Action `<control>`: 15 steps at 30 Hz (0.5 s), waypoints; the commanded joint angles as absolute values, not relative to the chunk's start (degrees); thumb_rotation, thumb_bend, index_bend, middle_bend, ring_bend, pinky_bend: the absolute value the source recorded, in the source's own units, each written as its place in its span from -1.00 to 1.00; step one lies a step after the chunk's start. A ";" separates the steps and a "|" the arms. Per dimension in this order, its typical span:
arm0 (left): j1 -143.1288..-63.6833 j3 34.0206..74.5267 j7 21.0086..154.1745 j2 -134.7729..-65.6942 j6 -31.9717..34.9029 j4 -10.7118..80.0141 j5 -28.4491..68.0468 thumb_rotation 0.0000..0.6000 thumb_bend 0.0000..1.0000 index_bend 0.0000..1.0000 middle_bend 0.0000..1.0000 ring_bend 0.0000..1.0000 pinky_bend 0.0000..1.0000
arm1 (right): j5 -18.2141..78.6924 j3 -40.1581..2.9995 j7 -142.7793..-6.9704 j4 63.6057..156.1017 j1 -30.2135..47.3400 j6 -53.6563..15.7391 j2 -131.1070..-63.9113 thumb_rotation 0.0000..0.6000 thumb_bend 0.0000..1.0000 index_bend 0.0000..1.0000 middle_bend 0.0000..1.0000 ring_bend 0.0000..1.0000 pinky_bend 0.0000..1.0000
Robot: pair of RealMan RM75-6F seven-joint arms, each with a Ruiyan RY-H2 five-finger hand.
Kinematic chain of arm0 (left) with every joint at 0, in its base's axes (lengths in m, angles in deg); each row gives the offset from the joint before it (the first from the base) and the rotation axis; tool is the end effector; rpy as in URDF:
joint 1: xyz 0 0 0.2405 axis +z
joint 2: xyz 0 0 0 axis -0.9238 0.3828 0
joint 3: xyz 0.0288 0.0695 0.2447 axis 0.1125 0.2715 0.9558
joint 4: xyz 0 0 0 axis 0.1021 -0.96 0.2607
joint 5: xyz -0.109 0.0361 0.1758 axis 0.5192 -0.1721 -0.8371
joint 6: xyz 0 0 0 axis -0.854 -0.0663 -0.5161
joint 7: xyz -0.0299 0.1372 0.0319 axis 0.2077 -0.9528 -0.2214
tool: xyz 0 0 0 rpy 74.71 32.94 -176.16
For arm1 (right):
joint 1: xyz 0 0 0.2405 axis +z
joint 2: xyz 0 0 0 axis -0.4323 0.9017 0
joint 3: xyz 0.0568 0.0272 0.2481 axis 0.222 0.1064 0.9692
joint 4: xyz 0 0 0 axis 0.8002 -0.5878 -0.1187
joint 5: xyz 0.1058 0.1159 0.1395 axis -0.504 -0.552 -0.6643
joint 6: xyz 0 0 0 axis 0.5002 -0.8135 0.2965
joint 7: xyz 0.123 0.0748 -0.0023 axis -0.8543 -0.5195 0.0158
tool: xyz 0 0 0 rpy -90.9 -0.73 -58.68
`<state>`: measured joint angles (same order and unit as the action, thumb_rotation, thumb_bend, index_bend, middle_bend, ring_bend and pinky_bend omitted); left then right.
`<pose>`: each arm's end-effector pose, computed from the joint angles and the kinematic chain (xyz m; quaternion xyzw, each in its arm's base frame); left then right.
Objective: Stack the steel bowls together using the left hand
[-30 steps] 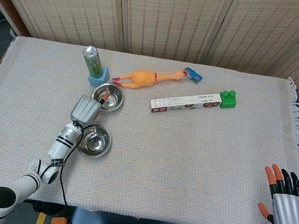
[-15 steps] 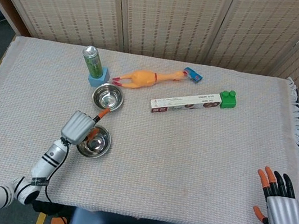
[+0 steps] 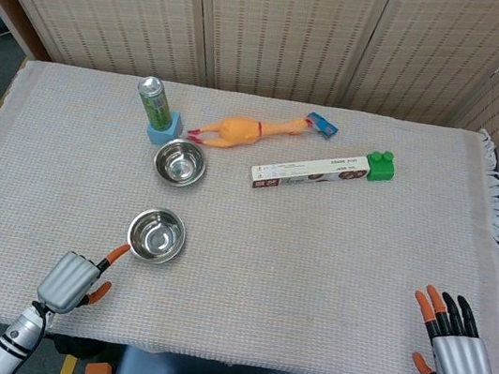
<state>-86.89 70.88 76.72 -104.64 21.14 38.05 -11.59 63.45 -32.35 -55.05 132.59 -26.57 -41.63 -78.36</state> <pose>-0.2602 0.2076 0.0152 -0.7389 -0.2872 -0.3995 0.4603 -0.2922 -0.1247 0.1332 0.6826 -0.3252 0.3029 0.5801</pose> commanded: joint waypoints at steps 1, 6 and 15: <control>-84.97 69.01 77.27 -113.45 24.93 24.23 -14.89 1.00 -0.25 -0.78 1.00 1.00 1.00 | 63.53 -32.30 -55.10 132.54 -26.69 -41.94 -78.40 1.00 -0.77 -1.00 -1.00 -1.00 -1.00; -85.73 68.15 79.79 -118.05 22.70 16.88 -14.97 1.00 -0.25 -0.56 1.00 1.00 1.00 | 62.98 -32.03 -54.84 132.41 -26.61 -41.63 -78.59 1.00 -0.77 -1.00 -1.00 -1.00 -1.00; -88.50 65.24 82.90 -124.45 21.05 7.49 -14.87 1.00 -0.25 -0.42 1.00 1.00 1.00 | 62.00 -31.66 -54.39 132.52 -26.44 -41.02 -78.74 1.00 -0.77 -1.00 -1.00 -1.00 -1.00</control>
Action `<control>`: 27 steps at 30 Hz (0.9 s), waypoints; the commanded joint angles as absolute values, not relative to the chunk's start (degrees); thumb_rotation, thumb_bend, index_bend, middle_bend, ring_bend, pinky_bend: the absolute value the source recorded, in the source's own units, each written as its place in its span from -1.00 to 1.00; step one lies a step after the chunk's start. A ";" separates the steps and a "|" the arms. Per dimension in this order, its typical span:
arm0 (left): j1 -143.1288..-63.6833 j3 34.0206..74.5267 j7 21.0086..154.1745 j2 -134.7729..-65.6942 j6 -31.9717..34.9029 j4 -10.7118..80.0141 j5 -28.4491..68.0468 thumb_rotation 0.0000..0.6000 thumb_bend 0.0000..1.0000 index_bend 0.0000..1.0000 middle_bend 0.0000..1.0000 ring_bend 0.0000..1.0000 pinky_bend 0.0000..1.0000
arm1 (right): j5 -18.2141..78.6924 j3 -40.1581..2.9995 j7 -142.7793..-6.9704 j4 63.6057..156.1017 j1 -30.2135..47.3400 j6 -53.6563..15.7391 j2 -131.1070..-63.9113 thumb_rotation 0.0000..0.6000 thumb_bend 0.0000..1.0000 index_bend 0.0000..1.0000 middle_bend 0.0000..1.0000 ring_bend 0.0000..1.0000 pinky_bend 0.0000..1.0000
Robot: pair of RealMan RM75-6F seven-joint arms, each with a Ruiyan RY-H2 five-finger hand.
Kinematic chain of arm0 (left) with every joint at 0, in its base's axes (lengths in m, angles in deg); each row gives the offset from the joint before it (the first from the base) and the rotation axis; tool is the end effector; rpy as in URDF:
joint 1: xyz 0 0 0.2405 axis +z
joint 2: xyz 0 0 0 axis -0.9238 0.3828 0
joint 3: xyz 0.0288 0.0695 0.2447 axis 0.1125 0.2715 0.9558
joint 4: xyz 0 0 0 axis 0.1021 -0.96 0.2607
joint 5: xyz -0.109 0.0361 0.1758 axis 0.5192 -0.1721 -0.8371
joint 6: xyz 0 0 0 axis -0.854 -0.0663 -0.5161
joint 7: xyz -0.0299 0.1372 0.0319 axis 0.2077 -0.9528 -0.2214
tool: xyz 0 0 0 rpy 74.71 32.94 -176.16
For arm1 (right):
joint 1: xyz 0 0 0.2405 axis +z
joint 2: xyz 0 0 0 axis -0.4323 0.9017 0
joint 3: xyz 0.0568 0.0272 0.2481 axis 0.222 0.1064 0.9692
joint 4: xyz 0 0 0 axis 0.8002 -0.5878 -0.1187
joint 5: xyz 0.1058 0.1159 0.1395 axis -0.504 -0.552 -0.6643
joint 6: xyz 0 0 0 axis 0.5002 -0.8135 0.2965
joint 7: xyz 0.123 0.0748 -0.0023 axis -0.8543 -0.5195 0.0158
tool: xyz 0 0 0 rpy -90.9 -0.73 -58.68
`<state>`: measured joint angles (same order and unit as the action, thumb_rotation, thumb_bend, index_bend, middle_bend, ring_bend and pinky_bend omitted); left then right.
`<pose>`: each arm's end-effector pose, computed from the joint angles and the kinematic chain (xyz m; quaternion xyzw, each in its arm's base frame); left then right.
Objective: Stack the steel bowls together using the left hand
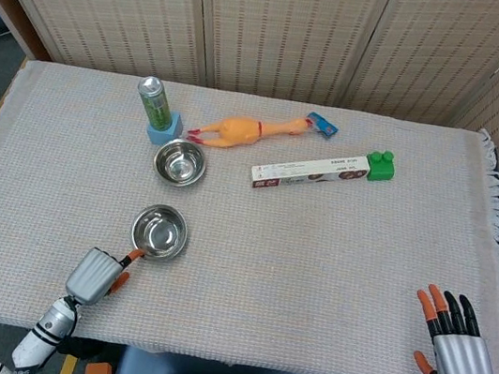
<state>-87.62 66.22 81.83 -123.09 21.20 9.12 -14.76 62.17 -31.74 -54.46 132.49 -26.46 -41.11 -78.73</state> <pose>-0.2676 0.2374 -0.0456 -0.7417 -0.2224 -0.4084 0.4834 -0.2945 -0.1277 0.1324 0.6787 -0.3271 0.2971 0.5866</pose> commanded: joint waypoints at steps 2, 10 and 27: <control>-89.11 64.60 83.80 -125.51 21.13 6.05 -14.81 1.00 -0.25 -0.39 1.00 1.00 1.00 | 61.78 -31.61 -54.24 132.57 -26.37 -40.78 -78.77 1.00 -0.77 -1.00 -1.00 -1.00 -1.00; -90.51 62.90 87.03 -128.70 22.85 0.59 -14.67 1.00 -0.24 -0.28 1.00 1.00 1.00 | 60.65 -31.20 -54.01 132.77 -26.10 -40.11 -78.76 1.00 -0.77 -1.00 -1.00 -1.00 -1.00; -95.76 60.62 95.10 -137.08 24.59 -12.88 -14.11 1.00 0.21 0.48 1.00 1.00 1.00 | 58.89 -30.49 -54.28 132.73 -25.67 -39.40 -78.56 1.00 -0.77 -1.00 -1.00 -1.00 -1.00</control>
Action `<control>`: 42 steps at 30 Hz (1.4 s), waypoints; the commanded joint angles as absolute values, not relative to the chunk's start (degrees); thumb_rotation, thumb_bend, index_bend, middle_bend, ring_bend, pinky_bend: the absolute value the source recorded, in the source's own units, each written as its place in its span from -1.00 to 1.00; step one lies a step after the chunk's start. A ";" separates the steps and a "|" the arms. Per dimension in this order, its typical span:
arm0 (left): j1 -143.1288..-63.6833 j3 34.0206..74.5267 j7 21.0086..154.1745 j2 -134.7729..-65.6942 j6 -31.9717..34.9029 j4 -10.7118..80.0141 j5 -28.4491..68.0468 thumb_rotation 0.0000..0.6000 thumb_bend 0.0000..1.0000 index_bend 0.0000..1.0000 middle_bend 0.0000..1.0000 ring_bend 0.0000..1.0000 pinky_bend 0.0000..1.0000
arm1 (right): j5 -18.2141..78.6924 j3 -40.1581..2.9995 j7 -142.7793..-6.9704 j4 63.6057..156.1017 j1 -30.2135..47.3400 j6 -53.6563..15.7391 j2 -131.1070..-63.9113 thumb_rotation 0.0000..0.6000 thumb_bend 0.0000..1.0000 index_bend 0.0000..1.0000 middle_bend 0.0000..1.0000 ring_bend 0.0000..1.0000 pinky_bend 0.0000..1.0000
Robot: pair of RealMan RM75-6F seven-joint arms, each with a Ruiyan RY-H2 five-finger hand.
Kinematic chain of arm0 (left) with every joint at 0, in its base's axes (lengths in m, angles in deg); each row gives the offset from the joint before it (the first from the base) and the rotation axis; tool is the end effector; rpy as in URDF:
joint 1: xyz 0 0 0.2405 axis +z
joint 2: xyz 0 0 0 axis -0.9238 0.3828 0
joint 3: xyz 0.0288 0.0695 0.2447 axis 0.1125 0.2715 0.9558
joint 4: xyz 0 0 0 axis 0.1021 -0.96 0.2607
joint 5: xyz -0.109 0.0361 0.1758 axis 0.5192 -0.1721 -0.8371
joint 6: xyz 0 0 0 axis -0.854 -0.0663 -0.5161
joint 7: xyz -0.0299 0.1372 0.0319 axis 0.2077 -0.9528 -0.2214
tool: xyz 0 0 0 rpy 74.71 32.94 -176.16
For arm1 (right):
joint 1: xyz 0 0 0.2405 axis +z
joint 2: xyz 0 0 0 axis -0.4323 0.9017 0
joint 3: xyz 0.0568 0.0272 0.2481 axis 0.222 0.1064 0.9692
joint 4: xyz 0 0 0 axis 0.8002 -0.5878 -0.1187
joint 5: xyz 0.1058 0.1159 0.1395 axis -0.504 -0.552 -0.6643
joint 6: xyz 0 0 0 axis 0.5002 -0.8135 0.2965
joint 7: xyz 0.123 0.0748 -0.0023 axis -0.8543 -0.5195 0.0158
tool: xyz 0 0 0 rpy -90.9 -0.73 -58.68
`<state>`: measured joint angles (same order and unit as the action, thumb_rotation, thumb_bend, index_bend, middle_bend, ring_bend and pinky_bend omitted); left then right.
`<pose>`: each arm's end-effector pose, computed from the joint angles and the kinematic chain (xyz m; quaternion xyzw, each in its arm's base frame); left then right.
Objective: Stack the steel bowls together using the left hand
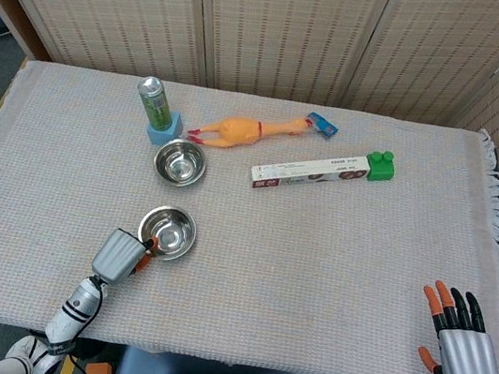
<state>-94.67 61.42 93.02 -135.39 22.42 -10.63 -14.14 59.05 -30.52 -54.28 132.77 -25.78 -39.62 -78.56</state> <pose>-0.2377 0.2850 -0.0688 -0.7129 -0.2066 -0.4679 0.4798 -0.2996 -0.1359 0.1345 0.6695 -0.3369 0.2860 0.5970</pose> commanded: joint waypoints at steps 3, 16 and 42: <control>-97.14 59.54 96.57 -137.85 26.56 -14.75 -13.74 1.00 0.27 0.52 1.00 1.00 1.00 | 58.46 -30.41 -54.17 132.75 -25.46 -38.93 -78.57 1.00 -0.77 -1.00 -1.00 -1.00 -1.00; -110.88 52.22 93.34 -136.89 19.31 -19.62 -8.49 1.00 0.28 0.55 1.00 1.00 1.00 | 55.70 -29.41 -53.75 132.75 -24.68 -37.48 -78.78 1.00 -0.77 -1.00 -1.00 -1.00 -1.00; -120.12 51.10 88.67 -140.10 -2.30 -31.86 -1.83 1.00 0.08 -0.64 1.00 1.00 1.00 | 51.93 -28.08 -53.76 132.83 -24.16 -37.22 -78.58 1.00 -0.77 -1.00 -1.00 -1.00 -1.00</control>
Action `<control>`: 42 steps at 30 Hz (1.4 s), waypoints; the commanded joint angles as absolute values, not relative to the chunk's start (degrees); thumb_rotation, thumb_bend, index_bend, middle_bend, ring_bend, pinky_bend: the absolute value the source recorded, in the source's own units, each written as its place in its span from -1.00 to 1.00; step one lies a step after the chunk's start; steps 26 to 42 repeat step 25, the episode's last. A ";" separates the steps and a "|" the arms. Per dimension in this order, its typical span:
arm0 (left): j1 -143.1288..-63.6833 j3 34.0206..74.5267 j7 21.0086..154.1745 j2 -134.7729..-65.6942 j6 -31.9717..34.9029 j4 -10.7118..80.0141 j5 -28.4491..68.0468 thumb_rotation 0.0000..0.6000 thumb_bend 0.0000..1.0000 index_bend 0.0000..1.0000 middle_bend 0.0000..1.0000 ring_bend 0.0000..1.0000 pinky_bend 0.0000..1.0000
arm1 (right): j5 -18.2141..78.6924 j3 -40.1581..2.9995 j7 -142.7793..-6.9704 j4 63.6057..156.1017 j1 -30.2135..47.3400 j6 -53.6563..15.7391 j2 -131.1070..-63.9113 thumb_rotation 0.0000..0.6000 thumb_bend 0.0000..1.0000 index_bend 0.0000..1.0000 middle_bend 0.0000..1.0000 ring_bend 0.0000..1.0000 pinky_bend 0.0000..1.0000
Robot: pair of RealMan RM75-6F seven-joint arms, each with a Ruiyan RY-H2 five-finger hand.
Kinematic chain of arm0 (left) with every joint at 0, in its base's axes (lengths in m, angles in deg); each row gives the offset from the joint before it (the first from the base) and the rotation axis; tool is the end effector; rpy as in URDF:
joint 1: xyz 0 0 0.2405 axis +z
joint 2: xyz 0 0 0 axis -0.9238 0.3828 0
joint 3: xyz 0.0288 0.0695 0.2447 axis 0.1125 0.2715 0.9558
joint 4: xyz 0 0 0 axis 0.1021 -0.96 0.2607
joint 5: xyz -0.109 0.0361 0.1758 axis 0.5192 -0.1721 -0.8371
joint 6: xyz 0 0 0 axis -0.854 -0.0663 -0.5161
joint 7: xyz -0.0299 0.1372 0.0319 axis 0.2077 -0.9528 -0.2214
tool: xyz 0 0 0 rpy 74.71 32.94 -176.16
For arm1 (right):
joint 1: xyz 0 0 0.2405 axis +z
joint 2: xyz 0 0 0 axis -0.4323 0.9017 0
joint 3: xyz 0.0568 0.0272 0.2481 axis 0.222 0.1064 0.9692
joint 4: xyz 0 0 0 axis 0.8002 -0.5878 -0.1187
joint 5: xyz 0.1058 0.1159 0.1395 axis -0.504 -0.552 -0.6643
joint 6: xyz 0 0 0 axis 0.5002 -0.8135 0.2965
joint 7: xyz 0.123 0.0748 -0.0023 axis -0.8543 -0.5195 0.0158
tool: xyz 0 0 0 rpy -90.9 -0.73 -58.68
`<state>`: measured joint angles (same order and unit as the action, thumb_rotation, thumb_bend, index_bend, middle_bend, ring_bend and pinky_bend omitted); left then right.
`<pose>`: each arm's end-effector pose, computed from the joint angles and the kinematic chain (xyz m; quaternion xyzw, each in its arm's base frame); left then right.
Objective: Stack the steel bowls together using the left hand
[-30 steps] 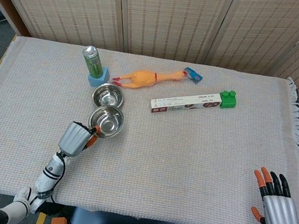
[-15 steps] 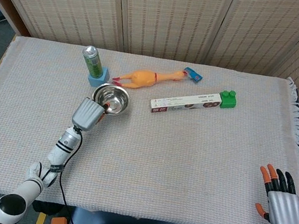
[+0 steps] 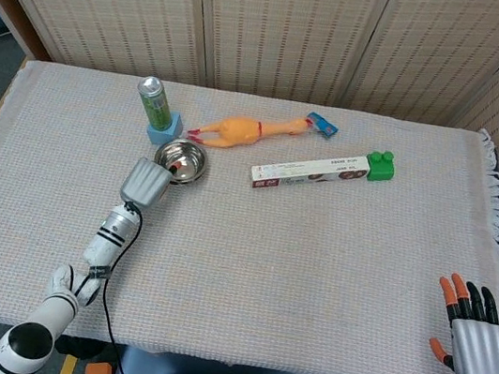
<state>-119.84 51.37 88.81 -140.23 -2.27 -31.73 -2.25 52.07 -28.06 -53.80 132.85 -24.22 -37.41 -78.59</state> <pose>-0.1785 0.4361 -0.0456 -0.7235 -0.1514 -0.3522 0.5740 -0.3109 -0.1528 0.1399 0.6441 -0.3564 0.2664 0.6222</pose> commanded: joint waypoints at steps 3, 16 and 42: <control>-120.32 50.67 88.40 -139.71 -1.77 -31.83 -1.03 1.00 0.06 -0.84 1.00 1.00 1.00 | 51.63 -28.06 -53.62 132.86 -23.95 -36.85 -78.61 1.00 -0.77 -1.00 -1.00 -1.00 -1.00; -91.87 68.32 95.34 -109.03 21.81 22.71 -9.52 1.00 -0.20 -1.00 -0.33 -0.19 0.28 | 55.70 -29.62 -56.03 133.28 -24.67 -39.13 -77.52 1.00 -0.77 -1.00 -1.00 -1.00 -1.00; -76.40 77.43 87.10 -82.64 33.37 55.93 -7.53 1.00 -0.25 -1.00 -1.00 -1.00 -0.57 | 60.15 -31.29 -57.14 133.37 -25.77 -41.57 -77.62 1.00 -0.77 -1.00 -1.00 -1.00 -1.00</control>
